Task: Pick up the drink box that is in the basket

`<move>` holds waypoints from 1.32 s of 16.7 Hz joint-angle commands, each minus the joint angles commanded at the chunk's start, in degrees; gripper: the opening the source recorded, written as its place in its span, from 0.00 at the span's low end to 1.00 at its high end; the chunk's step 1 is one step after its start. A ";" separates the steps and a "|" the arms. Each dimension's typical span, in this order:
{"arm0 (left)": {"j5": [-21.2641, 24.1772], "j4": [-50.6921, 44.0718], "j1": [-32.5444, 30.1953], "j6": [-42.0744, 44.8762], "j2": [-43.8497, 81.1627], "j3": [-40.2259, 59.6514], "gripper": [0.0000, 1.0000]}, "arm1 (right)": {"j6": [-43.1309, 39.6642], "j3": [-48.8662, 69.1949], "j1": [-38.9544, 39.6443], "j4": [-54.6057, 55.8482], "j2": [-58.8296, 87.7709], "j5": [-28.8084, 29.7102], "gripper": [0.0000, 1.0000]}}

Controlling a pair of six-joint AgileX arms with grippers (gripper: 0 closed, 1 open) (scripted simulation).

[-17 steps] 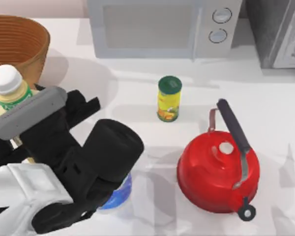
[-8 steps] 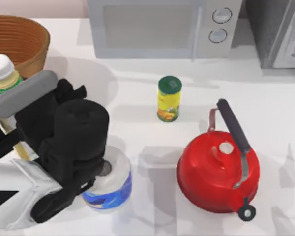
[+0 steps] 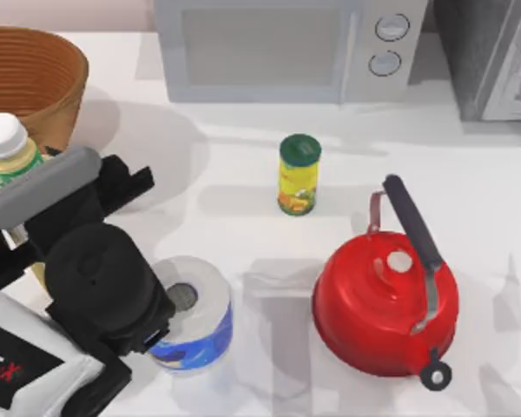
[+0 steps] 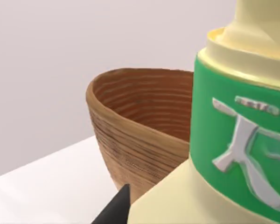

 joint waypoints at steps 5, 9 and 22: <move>1.20 9.41 -1.43 4.98 3.87 -2.02 0.00 | 0.00 0.00 0.00 0.00 0.00 0.00 1.00; 1.22 9.51 -1.45 5.03 3.92 -2.04 0.00 | 0.00 0.00 0.00 0.00 0.00 0.00 1.00; 1.22 9.51 -1.45 5.03 3.92 -2.04 0.98 | 0.00 0.00 0.00 0.00 0.00 0.00 1.00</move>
